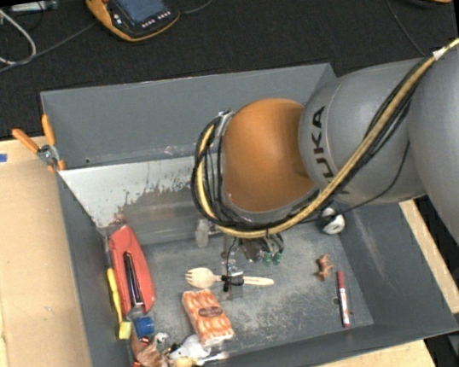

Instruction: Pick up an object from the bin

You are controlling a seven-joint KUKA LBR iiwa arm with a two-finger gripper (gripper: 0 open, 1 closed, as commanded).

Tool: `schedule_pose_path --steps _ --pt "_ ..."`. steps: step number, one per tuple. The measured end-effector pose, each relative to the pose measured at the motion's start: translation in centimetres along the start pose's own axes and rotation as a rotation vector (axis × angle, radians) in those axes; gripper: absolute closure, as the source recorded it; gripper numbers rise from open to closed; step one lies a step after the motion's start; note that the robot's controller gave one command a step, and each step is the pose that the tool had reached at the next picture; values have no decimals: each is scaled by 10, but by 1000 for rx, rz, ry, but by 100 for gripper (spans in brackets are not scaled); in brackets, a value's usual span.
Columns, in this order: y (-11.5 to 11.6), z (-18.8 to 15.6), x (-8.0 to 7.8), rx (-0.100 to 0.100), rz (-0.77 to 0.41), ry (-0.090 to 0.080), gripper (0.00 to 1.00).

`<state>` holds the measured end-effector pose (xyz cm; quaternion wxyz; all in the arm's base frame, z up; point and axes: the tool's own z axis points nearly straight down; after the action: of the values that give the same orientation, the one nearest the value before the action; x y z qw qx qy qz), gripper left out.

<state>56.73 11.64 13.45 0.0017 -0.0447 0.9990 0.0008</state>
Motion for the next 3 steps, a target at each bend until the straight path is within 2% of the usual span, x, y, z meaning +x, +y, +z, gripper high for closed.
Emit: schedule_pose_path --steps 1,2,3 --pt "-34 25 -7 0 89 8 0" --pt "-67 67 -5 -1 57 4 0" --pt "-63 64 8 -2 155 2 100"
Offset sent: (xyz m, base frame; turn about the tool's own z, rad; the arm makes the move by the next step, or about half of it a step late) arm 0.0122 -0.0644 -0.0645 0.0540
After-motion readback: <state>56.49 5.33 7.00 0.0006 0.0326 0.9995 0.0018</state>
